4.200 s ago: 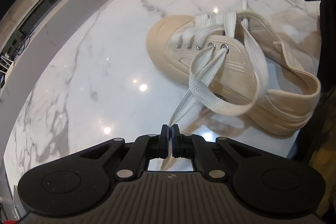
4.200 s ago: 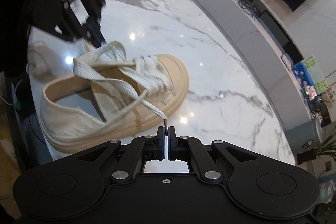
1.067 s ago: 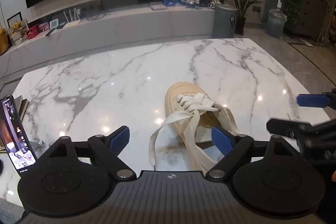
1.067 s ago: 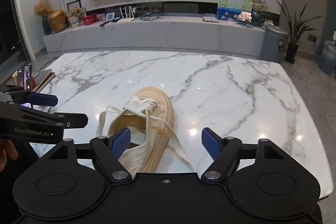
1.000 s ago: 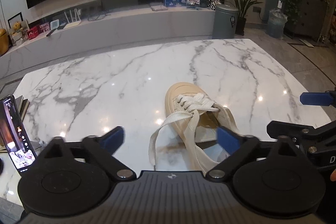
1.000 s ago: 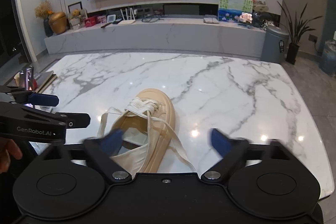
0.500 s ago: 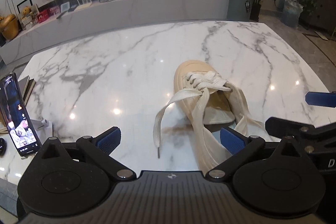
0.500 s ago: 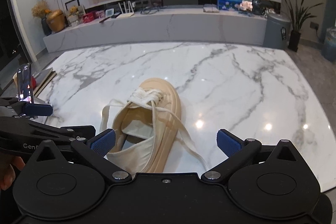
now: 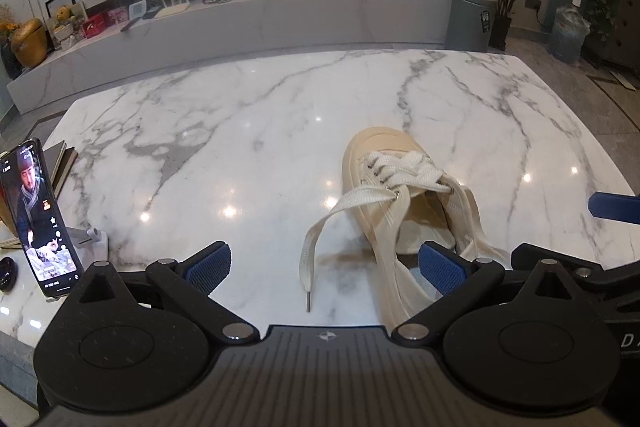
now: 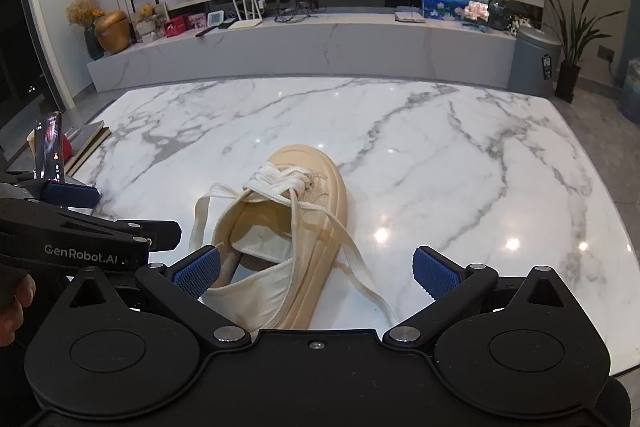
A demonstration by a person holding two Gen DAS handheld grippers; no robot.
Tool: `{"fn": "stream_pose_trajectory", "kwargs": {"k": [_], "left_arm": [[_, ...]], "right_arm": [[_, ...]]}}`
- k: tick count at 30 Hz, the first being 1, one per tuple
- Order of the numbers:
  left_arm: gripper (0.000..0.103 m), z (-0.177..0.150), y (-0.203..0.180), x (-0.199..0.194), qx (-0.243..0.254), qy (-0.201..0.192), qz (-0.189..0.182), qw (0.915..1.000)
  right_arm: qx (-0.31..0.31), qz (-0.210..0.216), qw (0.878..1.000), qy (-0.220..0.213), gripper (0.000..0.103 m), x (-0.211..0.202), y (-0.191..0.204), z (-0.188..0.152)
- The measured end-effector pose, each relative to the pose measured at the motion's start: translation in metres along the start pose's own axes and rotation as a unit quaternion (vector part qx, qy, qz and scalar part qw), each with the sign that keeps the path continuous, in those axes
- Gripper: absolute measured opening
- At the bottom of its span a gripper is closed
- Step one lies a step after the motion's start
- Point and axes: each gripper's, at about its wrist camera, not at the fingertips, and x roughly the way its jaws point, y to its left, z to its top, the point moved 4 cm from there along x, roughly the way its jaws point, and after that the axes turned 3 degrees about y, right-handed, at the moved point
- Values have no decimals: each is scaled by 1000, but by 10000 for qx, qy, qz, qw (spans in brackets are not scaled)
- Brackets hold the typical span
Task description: Lace up shoes with both hands
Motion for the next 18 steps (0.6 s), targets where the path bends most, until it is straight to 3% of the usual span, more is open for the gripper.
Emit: {"fn": "stream_pose_trajectory", "kwargs": {"k": [11, 13, 18], "left_arm": [[101, -3, -1, -16, -50, -120, -9, 9999], [101, 10, -2, -2, -50, -119, 8, 9999], [101, 9, -4, -4, 31, -107, 53, 9999]], "right_arm": [[-105, -51, 9999, -75, 102, -6, 1, 4], [-114, -55, 9999, -86, 102, -7, 2, 4], [-141, -63, 9998, -114, 102, -9, 3, 5]]}}
